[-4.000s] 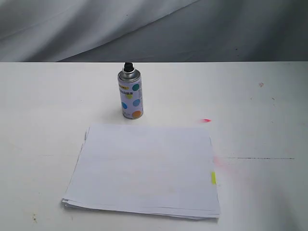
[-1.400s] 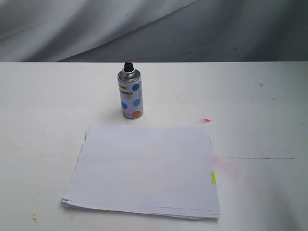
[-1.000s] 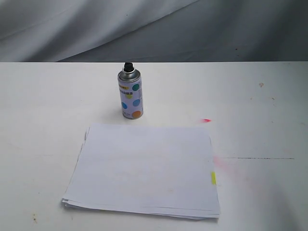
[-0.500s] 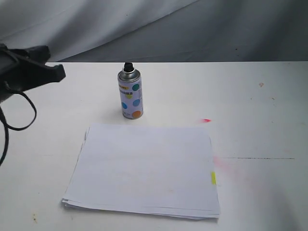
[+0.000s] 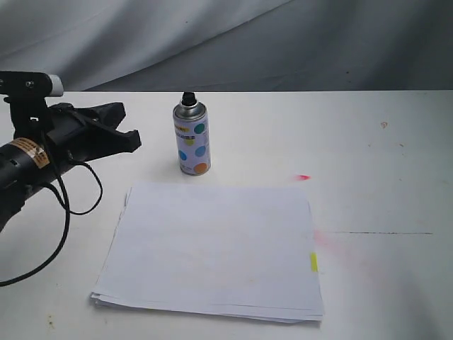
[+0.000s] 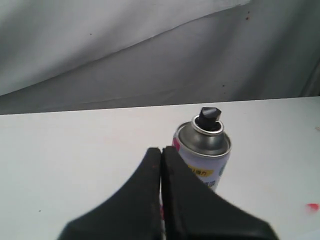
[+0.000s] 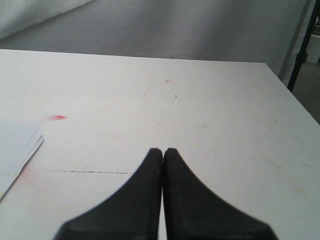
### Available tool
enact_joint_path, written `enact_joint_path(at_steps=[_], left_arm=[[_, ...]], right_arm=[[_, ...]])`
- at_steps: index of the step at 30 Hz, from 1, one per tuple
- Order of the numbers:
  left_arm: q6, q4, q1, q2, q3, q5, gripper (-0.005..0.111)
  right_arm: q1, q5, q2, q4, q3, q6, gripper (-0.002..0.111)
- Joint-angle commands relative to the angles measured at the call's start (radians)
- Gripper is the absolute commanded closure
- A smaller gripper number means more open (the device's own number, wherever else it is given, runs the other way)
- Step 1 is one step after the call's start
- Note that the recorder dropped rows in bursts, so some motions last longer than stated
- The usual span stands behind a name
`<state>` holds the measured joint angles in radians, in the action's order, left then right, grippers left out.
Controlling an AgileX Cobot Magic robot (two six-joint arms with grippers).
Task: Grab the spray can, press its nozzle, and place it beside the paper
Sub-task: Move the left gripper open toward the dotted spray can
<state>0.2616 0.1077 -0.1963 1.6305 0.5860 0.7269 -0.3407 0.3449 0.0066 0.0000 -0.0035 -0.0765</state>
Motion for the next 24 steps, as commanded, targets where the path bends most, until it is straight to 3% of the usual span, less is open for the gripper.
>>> enact_joint_path(at_steps=[1,3,5,7,12,17,24], left_arm=[[0.097,0.119,-0.006,0.033,0.002,0.059,0.09],[0.135,0.173,-0.006,0.047,0.002,0.108,0.07],[0.131,0.165,-0.006,0.061,0.002,0.122,0.041],[0.135,0.142,-0.006,0.061,0.002,0.122,0.031],[0.158,0.136,-0.006,0.075,0.002,0.134,0.029],[0.195,0.139,-0.006,0.179,0.045,0.13,0.011],[0.19,0.138,-0.006,0.222,0.076,0.196,0.011]], right_arm=[[-0.008,-0.004,-0.007,-0.006,0.004,0.003,0.108],[-0.008,-0.004,-0.007,-0.006,0.004,0.003,0.108],[-0.008,-0.004,-0.007,-0.006,0.004,0.003,0.108],[-0.008,-0.004,-0.007,-0.006,0.004,0.003,0.108],[-0.008,-0.004,-0.007,-0.006,0.004,0.003,0.108],[-0.008,-0.004,-0.007,-0.006,0.004,0.003,0.108],[-0.008,-0.004,-0.007,-0.006,0.004,0.003,0.108]])
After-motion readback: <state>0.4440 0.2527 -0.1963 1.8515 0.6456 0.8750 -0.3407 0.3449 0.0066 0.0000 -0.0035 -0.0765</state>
